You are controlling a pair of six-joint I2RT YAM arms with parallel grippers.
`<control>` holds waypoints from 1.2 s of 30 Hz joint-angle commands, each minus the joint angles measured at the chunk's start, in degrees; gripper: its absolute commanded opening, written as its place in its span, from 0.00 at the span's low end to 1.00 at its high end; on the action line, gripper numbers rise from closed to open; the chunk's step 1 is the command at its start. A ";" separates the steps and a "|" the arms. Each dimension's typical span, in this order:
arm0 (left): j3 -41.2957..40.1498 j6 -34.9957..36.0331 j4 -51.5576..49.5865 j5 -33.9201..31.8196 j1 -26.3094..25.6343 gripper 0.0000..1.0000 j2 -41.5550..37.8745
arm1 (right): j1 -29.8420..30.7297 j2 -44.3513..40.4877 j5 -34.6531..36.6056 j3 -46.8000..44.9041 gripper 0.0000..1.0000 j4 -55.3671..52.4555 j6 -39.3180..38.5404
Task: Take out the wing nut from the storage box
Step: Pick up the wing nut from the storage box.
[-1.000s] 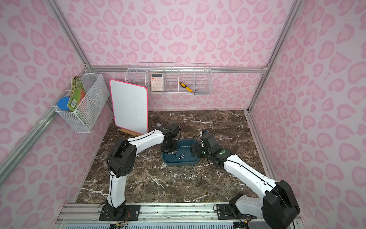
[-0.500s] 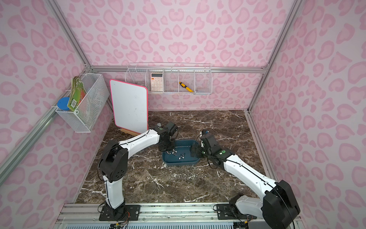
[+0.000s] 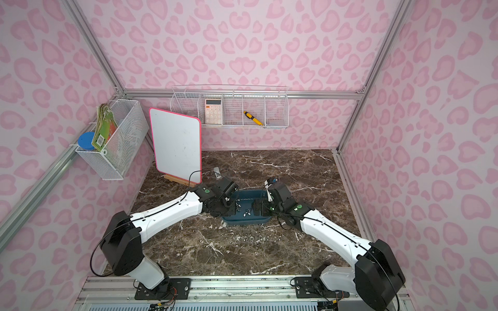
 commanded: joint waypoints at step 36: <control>23.20 12.99 0.73 10.91 5.44 0.00 28.33 | 0.32 -7.49 5.18 -5.71 0.99 -0.40 2.52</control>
